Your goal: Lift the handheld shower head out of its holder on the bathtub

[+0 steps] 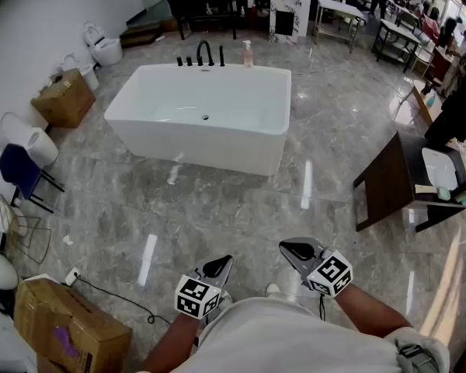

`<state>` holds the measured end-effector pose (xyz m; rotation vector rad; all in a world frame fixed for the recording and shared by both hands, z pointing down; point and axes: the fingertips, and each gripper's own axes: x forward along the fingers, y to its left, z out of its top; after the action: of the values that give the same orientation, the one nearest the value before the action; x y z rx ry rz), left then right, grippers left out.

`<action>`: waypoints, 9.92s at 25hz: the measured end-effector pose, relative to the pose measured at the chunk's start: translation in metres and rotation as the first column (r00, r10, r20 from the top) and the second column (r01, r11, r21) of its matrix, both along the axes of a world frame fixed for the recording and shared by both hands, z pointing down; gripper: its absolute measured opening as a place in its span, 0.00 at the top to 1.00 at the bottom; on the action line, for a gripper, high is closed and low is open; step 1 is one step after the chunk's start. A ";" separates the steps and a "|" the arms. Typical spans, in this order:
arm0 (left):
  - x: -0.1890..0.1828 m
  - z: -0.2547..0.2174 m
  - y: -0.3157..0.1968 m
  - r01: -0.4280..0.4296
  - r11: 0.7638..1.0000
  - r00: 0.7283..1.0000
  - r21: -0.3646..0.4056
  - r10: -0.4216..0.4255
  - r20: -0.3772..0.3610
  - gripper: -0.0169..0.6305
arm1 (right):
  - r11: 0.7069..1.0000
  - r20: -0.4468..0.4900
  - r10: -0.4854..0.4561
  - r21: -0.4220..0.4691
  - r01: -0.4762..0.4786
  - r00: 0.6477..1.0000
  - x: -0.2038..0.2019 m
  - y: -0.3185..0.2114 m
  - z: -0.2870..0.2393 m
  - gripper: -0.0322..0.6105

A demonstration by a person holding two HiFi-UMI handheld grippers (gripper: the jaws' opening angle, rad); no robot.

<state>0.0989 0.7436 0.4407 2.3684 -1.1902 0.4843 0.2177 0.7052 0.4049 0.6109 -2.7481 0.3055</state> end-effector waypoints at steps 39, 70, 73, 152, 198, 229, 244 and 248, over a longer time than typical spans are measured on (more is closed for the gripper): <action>-0.057 -0.016 -0.320 0.019 0.996 1.000 0.086 -0.019 0.008 0.55 | 0.997 -0.036 0.079 -0.017 -0.080 0.996 -0.023 -0.245 0.031 0.84; -0.138 -0.005 -0.641 0.112 0.991 0.993 0.078 -0.115 0.030 0.56 | 1.000 0.047 0.020 -0.026 -0.019 0.999 -0.115 -0.575 0.024 0.86; -0.131 -0.001 -0.677 0.111 0.991 0.993 0.078 -0.113 0.032 0.56 | 0.999 0.048 0.045 -0.026 -0.044 0.998 -0.103 -0.607 0.031 0.86; -0.276 0.317 -1.597 0.121 0.992 0.934 0.026 -0.123 0.335 0.58 | 0.627 -0.340 0.570 -0.408 -0.663 0.748 -0.183 -0.922 0.201 0.86; -0.284 0.185 -1.534 0.014 0.990 0.952 0.140 -0.056 0.301 0.76 | 0.716 -0.228 0.558 -0.353 -0.602 0.798 -0.216 -0.934 0.163 0.87; -0.296 0.040 -1.365 -0.011 0.968 0.962 0.252 -0.059 0.268 0.76 | 0.807 -0.093 0.522 -0.268 -0.526 0.848 -0.204 -0.872 0.116 0.89; -0.303 -0.015 -1.249 0.031 0.958 0.964 0.286 -0.104 0.243 0.76 | 0.848 -0.059 0.481 -0.223 -0.481 0.875 -0.180 -0.821 0.099 0.89; -0.303 -0.031 -1.219 0.039 0.953 0.964 0.301 -0.115 0.239 0.76 | 0.856 -0.050 0.473 -0.211 -0.472 0.879 -0.175 -0.810 0.094 0.89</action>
<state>-0.2042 -0.4754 0.4098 2.5508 -1.5611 0.6390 0.0426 -0.1045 0.4988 1.2215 -2.4795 0.7073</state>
